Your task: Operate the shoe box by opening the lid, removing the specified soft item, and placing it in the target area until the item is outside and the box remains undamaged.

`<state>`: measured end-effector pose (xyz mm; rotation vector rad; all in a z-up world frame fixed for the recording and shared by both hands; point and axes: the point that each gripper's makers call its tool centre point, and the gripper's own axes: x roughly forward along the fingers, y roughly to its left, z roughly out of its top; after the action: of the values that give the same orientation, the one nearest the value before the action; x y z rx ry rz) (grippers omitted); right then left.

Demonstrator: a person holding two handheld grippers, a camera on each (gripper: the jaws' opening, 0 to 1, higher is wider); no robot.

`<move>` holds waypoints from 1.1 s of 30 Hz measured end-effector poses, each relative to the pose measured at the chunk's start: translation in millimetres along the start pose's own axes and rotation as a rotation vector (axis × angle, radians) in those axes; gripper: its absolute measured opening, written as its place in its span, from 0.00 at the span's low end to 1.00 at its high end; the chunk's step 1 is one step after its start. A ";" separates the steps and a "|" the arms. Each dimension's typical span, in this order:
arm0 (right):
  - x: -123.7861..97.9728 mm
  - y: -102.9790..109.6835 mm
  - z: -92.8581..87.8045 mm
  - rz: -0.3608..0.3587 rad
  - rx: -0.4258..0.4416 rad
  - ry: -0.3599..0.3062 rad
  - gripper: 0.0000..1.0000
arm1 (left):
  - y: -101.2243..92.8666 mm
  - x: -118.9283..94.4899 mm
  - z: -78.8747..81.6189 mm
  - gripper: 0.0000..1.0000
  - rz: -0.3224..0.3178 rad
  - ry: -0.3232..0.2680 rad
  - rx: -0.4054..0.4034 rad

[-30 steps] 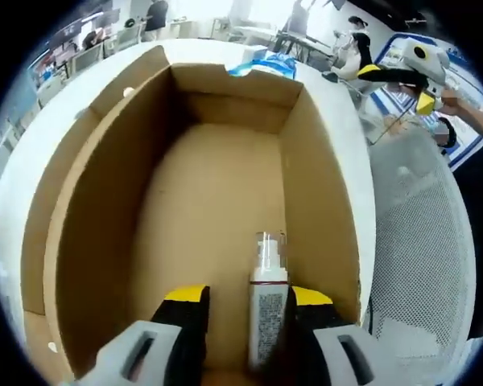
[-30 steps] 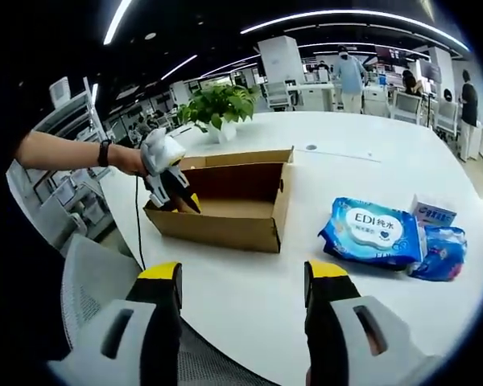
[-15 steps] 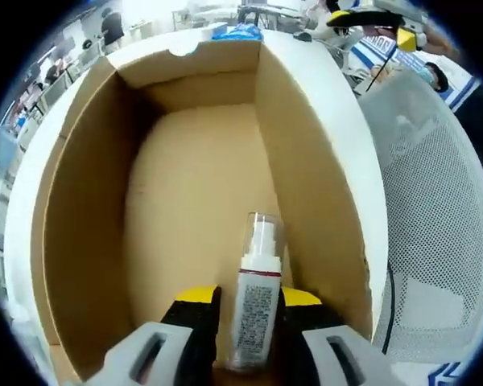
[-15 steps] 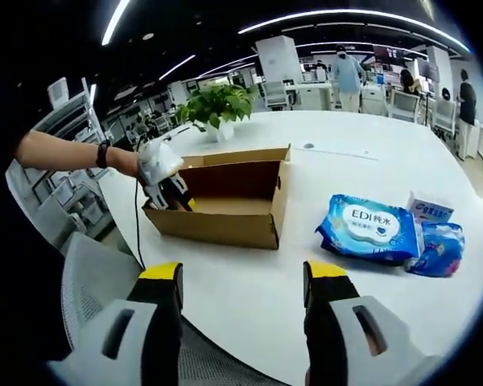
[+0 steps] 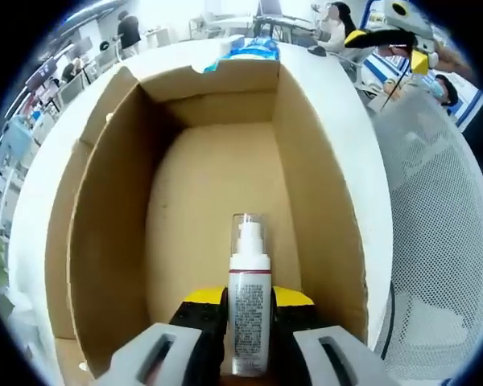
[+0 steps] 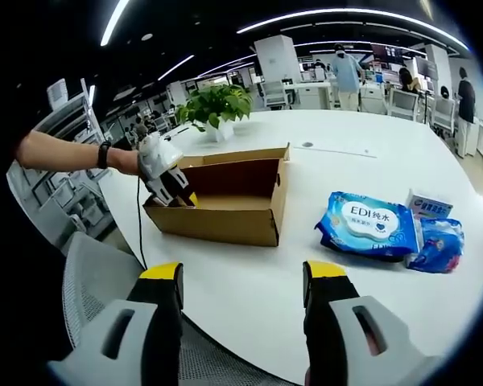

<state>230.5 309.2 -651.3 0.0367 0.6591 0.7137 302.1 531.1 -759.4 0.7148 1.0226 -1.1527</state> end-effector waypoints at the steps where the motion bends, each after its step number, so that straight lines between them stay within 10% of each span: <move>1: 1.2 0.7 1.3 0.002 -0.005 0.000 0.57 | 0.4 -1.5 1.5 0.20 0.004 -0.008 -0.003; 17: 12.0 13.9 9.3 0.057 -0.053 -0.004 0.56 | -8.8 -25.4 28.5 0.20 0.047 -0.064 0.073; 33: 12.1 13.6 25.1 0.078 -0.155 -0.010 0.56 | -37.7 -66.7 113.8 0.20 0.059 -0.272 0.191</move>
<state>243.6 331.8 -634.6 -0.0767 0.5943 0.8374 292.5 446.4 -651.8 0.7108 0.6654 -1.2678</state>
